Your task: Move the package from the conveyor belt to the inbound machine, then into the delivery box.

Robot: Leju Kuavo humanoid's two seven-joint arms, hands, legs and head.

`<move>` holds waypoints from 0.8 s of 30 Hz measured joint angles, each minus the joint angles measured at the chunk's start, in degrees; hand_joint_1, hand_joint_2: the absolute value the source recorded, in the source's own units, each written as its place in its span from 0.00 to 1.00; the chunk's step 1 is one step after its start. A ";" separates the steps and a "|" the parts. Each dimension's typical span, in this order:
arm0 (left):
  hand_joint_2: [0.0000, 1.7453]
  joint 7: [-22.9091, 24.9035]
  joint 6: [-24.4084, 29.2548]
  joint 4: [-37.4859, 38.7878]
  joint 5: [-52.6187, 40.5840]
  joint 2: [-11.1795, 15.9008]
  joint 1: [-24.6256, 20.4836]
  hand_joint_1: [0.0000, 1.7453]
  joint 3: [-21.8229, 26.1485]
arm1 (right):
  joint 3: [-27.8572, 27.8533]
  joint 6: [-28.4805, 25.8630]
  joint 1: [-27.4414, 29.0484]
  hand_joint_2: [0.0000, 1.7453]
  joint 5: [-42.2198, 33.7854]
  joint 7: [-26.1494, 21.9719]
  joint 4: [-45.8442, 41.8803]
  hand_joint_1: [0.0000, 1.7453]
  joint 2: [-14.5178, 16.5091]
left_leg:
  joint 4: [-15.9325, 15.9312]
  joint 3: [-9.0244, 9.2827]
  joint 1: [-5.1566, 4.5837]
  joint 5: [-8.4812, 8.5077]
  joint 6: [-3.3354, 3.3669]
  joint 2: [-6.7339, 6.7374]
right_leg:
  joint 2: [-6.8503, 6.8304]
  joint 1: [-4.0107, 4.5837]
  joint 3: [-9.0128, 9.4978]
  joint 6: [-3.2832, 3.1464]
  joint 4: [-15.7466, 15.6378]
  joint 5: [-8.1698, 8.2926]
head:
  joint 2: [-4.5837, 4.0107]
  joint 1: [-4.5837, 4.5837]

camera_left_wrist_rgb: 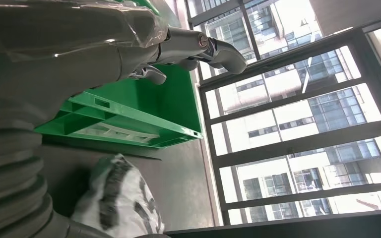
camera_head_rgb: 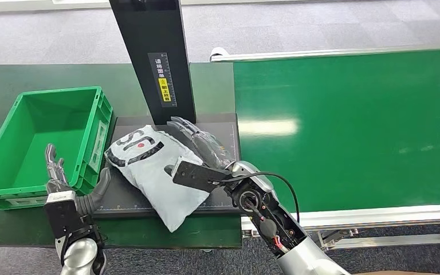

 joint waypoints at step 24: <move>1.00 0.07 0.57 0.00 -8.48 -0.07 0.35 0.00 -1.03 | -2.83 -1.13 3.09 0.00 -0.97 -0.53 -3.78 0.00 -2.01 | 0.00 -0.01 0.00 0.00 0.00 0.01 | 0.00 -0.01 -0.01 0.00 -0.01 0.00 | 0.00 0.02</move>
